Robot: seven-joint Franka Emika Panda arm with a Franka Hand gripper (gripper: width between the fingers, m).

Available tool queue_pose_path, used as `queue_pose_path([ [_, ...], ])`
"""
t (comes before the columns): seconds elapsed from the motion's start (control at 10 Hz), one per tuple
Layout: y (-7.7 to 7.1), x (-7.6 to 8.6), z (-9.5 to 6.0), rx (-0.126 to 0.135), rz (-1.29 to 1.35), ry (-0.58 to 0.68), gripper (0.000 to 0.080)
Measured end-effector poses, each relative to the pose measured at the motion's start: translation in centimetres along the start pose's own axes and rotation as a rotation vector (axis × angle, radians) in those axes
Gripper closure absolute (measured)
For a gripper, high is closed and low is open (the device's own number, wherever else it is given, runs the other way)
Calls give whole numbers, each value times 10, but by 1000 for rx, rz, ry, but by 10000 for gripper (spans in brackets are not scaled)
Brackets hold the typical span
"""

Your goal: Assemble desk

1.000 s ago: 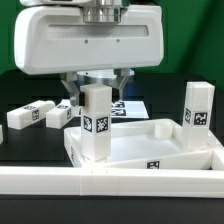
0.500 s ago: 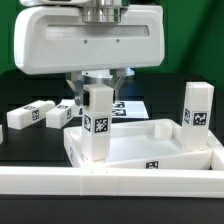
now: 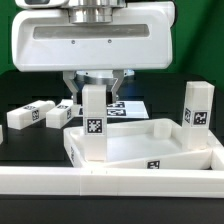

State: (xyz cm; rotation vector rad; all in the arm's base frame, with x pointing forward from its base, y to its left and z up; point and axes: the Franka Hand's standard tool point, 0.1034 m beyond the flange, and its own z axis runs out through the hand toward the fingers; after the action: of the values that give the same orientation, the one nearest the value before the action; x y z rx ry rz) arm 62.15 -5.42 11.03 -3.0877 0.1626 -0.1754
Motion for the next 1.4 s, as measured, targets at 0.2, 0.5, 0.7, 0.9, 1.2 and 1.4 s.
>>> queue_pose_path([
  [0.2,-1,0,1,-1,178,2,510],
  [0.5,-3,-2,1,8,523,1,509],
  [0.7,-4,-2,1,18,707,-4,509],
  [0.9,-5,-2,2,23,794,-7,509],
  [1.2,-6,-2,2,23,729,-7,292],
  [1.4,-8,-2,2,22,544,-8,158],
])
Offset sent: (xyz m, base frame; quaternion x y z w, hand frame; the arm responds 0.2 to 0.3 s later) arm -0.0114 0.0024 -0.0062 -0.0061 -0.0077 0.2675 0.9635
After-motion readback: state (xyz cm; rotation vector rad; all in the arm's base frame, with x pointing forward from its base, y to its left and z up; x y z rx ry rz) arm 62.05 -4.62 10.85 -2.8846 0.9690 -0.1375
